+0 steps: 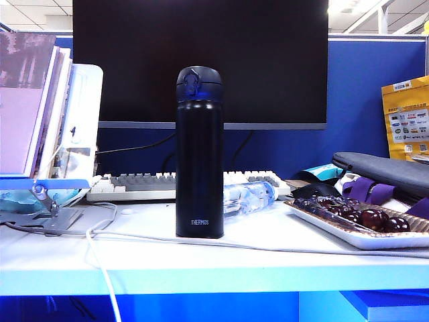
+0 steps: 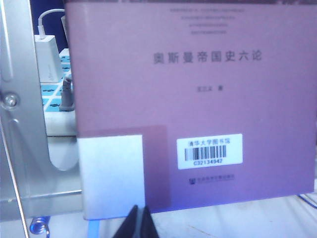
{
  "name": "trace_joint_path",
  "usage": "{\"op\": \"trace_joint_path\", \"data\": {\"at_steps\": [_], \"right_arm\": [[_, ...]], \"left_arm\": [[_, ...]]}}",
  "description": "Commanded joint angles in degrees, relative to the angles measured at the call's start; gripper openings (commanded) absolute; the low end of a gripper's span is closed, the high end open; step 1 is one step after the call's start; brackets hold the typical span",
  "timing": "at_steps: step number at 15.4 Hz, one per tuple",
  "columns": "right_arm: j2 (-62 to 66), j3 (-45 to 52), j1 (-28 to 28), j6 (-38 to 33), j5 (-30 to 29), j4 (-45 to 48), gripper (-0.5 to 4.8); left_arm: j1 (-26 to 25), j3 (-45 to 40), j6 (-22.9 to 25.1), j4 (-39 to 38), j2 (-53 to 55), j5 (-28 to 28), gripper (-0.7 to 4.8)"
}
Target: Pick up the mineral water bottle and place it vertically to the right of the black thermos cup.
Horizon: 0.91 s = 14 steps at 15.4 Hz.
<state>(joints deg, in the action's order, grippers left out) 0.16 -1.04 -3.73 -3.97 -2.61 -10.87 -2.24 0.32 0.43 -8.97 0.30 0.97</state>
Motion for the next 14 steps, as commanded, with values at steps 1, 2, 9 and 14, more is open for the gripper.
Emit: {"op": "trace_joint_path", "data": {"at_steps": [1, 2, 9, 14], "right_arm": [[0.0, 0.2, 0.0, 0.1, 0.0, 0.0, -0.01], [0.0, 0.2, 0.0, 0.1, 0.0, 0.0, -0.01], [0.0, 0.2, 0.1, 1.4, 0.3, 1.1, 0.0], [0.5, -7.9, 0.1, -13.6, -0.3, 18.1, -0.01]], "left_arm": [[0.0, 0.0, 0.2, -0.7, -0.2, 0.2, -0.02], [0.0, 0.0, 0.2, -0.7, -0.2, 0.2, -0.02], [0.0, 0.0, 0.2, -0.7, -0.2, 0.2, -0.02], [0.0, 0.0, 0.2, -0.7, -0.2, 0.2, -0.02]]}}
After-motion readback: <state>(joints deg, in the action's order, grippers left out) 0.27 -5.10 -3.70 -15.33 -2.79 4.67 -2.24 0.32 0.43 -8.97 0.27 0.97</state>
